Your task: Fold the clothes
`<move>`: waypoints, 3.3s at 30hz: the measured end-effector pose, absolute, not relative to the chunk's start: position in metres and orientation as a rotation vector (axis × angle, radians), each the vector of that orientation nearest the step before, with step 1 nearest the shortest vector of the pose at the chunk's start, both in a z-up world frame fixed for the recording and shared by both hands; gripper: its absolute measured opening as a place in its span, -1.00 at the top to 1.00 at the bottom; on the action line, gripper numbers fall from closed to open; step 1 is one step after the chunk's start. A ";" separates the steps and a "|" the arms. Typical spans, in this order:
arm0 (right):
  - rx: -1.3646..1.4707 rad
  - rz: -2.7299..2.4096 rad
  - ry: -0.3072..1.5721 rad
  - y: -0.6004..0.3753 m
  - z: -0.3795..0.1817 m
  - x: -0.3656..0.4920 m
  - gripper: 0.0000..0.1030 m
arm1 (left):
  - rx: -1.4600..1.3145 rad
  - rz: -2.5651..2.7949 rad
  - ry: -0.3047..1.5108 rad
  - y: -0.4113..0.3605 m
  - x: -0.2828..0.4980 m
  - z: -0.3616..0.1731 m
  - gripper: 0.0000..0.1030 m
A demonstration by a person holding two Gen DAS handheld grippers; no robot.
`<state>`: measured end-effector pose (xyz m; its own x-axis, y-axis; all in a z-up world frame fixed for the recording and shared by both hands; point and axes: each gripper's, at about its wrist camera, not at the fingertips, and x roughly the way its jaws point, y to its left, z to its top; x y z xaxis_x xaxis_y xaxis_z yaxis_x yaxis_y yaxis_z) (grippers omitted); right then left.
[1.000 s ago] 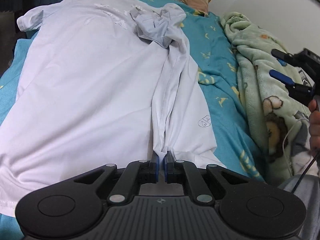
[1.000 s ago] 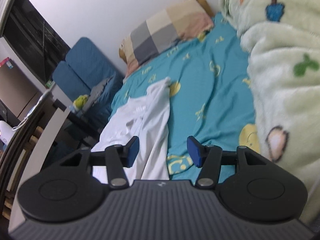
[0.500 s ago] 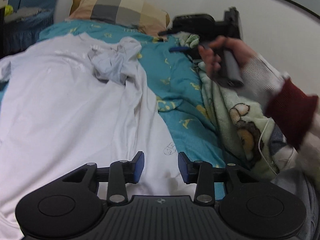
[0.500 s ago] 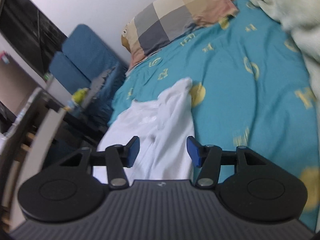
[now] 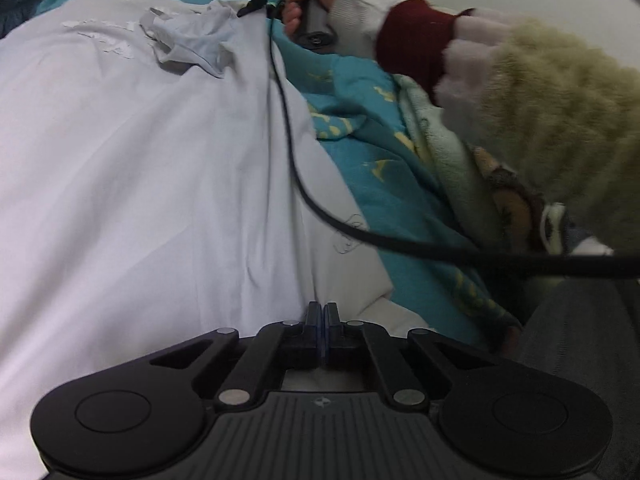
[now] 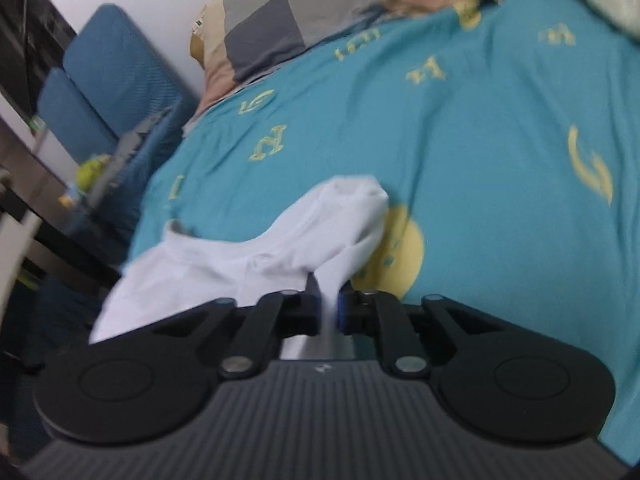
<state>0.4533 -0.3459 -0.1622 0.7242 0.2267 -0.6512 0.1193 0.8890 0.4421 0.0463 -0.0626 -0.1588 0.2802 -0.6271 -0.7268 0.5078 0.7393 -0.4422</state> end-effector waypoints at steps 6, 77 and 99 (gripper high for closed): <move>0.418 0.011 0.744 -0.344 -0.177 0.476 0.86 | -0.149 -0.773 1.017 -0.058 0.049 -0.162 0.98; 0.452 0.125 0.689 -0.262 -0.068 0.088 -0.63 | -0.827 0.041 0.801 0.235 0.229 -0.135 -0.77; 0.524 0.175 0.819 -0.240 -0.108 0.146 -0.63 | -0.791 0.097 0.675 0.254 0.344 -0.175 0.77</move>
<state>0.1458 -0.2400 -0.1081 0.6768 0.3454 -0.6501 0.0499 0.8595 0.5086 0.3442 0.2541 -0.1745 0.7877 -0.1634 -0.5940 -0.3239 0.7103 -0.6249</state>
